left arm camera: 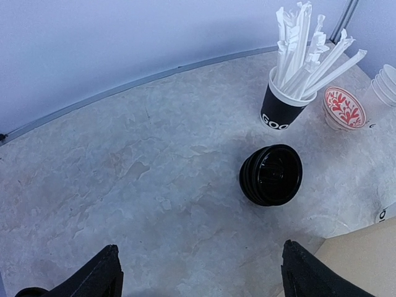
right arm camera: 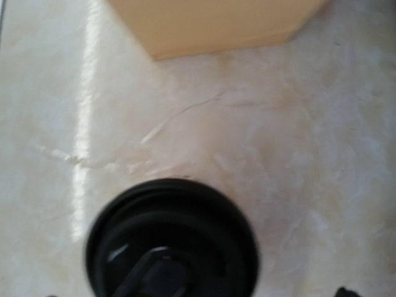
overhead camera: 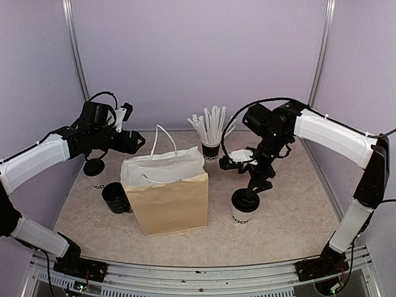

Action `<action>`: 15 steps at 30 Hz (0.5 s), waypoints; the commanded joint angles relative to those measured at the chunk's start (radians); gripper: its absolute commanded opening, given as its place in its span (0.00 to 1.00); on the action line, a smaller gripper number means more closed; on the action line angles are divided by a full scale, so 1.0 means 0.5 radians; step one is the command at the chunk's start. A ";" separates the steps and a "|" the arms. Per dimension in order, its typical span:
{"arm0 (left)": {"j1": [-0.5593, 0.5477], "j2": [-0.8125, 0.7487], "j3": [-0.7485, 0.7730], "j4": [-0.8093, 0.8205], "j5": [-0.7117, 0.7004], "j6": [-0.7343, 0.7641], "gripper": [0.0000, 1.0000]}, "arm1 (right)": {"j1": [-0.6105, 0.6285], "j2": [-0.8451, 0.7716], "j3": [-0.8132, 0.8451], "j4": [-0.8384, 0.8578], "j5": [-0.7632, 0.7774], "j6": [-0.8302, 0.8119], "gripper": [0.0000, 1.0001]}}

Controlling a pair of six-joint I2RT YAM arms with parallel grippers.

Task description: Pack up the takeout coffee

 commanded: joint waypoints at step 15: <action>0.012 -0.029 -0.033 0.021 0.062 0.026 0.86 | 0.223 0.018 -0.218 0.038 0.356 -0.189 0.92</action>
